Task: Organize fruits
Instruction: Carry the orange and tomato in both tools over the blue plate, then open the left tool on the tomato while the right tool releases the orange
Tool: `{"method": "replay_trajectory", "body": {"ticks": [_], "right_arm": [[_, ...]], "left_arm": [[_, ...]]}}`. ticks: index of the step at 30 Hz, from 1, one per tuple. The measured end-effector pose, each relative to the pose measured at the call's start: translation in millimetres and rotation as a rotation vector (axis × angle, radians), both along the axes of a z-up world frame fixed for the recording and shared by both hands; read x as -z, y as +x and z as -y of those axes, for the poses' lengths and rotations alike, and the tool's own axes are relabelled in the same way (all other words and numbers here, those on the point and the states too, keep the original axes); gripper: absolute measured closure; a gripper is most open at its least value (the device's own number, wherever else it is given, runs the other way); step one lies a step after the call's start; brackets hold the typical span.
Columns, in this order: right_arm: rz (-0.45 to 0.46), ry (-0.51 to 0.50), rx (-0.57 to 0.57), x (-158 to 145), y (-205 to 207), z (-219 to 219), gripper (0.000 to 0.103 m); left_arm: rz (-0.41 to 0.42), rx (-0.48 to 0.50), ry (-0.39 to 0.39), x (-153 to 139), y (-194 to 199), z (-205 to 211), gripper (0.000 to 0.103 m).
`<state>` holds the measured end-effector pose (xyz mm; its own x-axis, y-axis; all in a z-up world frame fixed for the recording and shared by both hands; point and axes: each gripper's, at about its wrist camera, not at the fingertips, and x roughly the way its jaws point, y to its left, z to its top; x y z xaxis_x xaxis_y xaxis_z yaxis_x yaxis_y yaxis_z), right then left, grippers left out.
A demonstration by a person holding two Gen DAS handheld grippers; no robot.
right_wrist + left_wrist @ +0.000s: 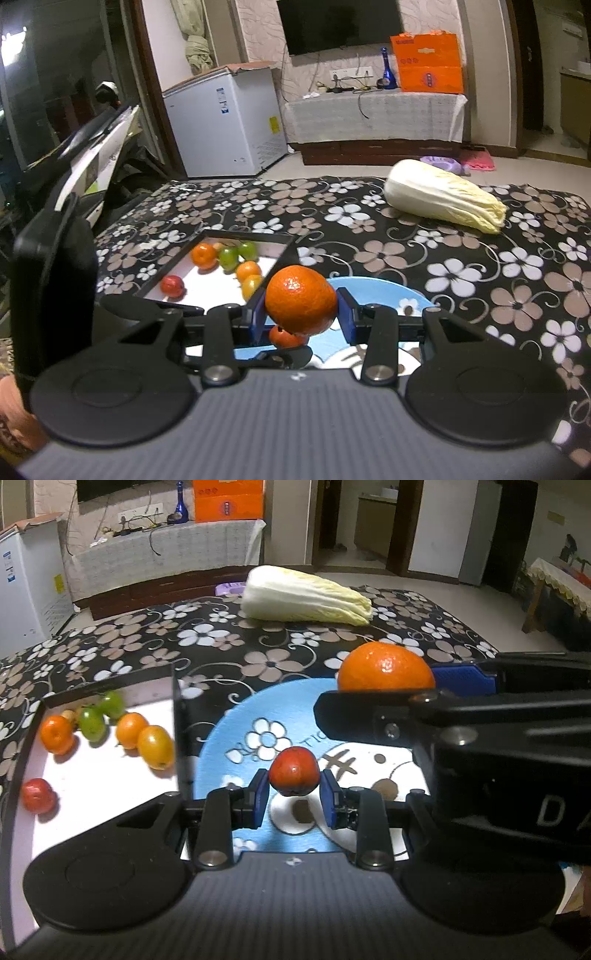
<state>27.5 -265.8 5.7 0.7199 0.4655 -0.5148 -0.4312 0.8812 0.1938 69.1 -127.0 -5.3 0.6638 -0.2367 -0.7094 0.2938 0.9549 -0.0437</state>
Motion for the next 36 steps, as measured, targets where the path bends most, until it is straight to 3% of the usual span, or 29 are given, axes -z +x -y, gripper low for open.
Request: {"method": "replay_trajectory", "body": {"ticks": [17,32,34,36], "right_arm": [[-0.135,-0.106,0.049,40.9,25.2,12.8,0.060],[-0.191,-0.133,0.094,55.4,39.2,13.6,0.059],[-0.194,-0.135,0.101,55.8,40.0,13.2,0.059],[-0.199,-0.128,0.106,55.9,40.5,13.5,0.059]], "left_arm": [[-0.045,0.027,0.026,26.0,12.1,22.4,0.068],[-0.023,0.051,0.031,23.2,6.2,26.6,0.067],[-0.018,0.054,0.028,21.4,5.0,26.1,0.065],[-0.013,0.053,0.026,19.5,3.7,24.7,0.056]]}}
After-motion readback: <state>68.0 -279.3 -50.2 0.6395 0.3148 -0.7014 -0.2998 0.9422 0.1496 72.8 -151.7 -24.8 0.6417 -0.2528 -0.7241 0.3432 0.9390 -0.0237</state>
